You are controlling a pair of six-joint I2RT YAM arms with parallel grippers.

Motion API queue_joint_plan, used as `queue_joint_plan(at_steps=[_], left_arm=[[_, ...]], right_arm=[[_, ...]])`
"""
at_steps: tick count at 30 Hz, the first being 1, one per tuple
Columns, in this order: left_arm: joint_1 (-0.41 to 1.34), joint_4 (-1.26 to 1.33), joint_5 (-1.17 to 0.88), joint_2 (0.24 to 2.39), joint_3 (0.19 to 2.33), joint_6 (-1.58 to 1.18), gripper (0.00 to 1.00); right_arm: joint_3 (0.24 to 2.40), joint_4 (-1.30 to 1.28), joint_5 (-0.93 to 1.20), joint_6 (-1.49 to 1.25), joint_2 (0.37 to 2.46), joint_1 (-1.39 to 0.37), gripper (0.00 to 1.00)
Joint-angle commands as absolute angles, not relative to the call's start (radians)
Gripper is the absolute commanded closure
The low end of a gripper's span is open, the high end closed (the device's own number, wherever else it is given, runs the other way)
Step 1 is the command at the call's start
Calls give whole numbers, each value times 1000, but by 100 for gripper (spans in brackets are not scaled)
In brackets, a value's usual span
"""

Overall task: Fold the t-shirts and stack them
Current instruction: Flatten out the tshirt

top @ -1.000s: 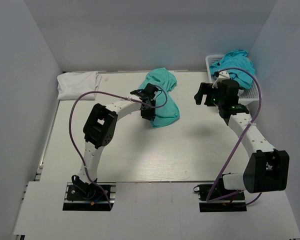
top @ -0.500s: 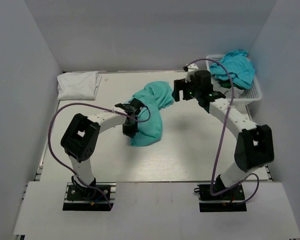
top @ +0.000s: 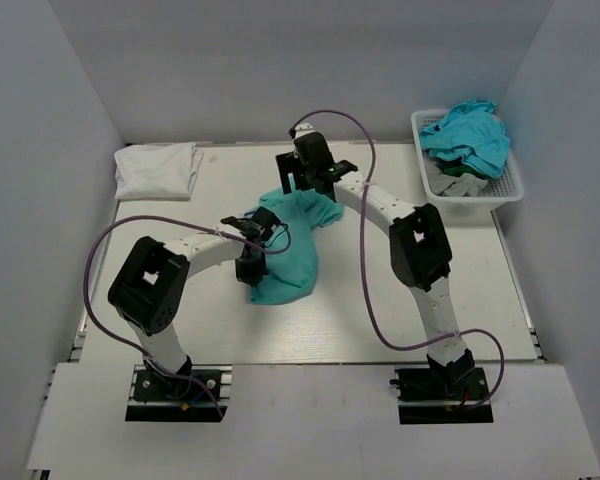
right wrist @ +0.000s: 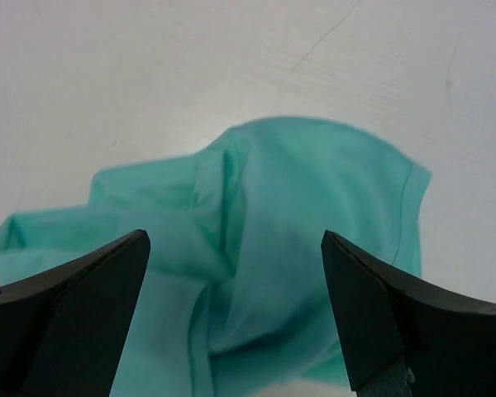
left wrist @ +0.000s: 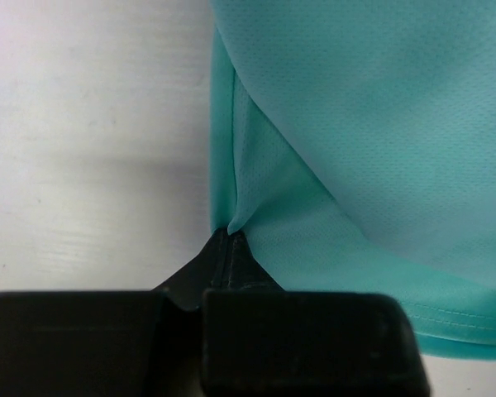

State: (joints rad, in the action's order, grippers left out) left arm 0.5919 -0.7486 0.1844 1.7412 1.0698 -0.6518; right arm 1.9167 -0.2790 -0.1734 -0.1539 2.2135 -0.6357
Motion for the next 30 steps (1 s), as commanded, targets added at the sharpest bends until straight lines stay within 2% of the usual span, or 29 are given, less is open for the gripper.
queue_joint_plan(at_steps=[1,6,12,15,16,17,19,23,30], left_arm=[[591,-749,193,1663,1031,-667,100],[591,-749,202,1631,1011,-676,100],[591,-739,193,1609,992,-676,100],[591,-739,193,1609,992,-676,100],[591,-739,193,1609,992,-676,100],[591,-739,193,1609,992,-676,100],[591,-729,193,1609,992,-676,100],[591,-765,236,1609,1061,-707,100],[581,-903,521,1554,1267,-762,100]], right_arm=[[2052,-266,-417,-201,2322,-626,10],[2152,-222,-434,-143,2443,-643,12],[2125,-140,-393,-103,2496,-641,30],[2129,-118,-455,-112,2502,-644,62],[2129,-109,-469,-113,2499,-646,79],[2123,-98,-482,-112,2482,-647,88],[2097,-65,-535,-103,2430,-647,100],[2004,53,-627,-89,2326,-641,100],[1807,189,-721,-37,2028,-620,100]])
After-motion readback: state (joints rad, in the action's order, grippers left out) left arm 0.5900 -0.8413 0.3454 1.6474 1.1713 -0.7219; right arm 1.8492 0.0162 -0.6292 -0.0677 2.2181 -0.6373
